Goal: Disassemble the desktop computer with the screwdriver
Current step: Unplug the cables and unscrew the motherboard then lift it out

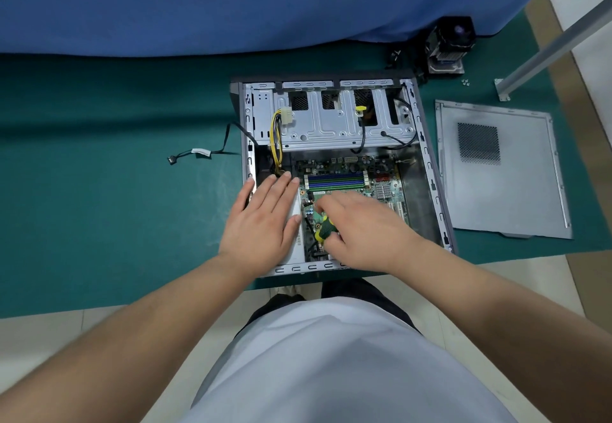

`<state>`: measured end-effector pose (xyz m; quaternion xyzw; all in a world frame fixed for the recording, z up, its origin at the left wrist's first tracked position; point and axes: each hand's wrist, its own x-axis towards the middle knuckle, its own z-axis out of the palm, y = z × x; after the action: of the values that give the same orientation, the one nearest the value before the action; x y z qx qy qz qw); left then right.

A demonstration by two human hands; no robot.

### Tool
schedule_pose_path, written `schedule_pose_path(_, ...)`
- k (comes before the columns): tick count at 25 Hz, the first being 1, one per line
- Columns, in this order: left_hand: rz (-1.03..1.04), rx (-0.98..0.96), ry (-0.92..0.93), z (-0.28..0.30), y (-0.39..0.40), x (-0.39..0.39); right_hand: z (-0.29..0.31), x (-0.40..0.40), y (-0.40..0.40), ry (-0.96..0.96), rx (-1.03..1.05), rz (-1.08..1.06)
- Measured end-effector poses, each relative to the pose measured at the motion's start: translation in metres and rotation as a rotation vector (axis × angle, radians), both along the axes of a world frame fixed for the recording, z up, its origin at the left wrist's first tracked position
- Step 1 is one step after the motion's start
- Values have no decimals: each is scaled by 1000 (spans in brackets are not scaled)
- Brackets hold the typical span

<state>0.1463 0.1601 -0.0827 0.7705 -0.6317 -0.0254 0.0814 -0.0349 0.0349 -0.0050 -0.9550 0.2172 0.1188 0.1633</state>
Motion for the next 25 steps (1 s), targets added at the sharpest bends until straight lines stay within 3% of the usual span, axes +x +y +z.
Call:
schedule_pose_path(4,15,-15,9,0,4,-3,-1,4,-3,14,-111,-79)
schedule_pose_path(7,20,-12,6,-1,3,-2,-1,5,-3,-16,-20,-24)
schedule_pose_path(11,30,-23,19,-2,3,-2,-2,6,-2,17,-164,-66)
schedule_pose_path(15,40,-26,26,-2,2,-2,1,4,-3,-34,77,3)
schedule_pose_path(19,44,-40,35,-3,2,-2,-5,6,1,16,-23,-104)
schedule_pose_path(23,49,-49,40,-3,2,-2,-1,5,0,-24,239,-79)
schedule_pose_path(25,51,-52,40,-3,2,-2,-3,5,3,-3,141,-159)
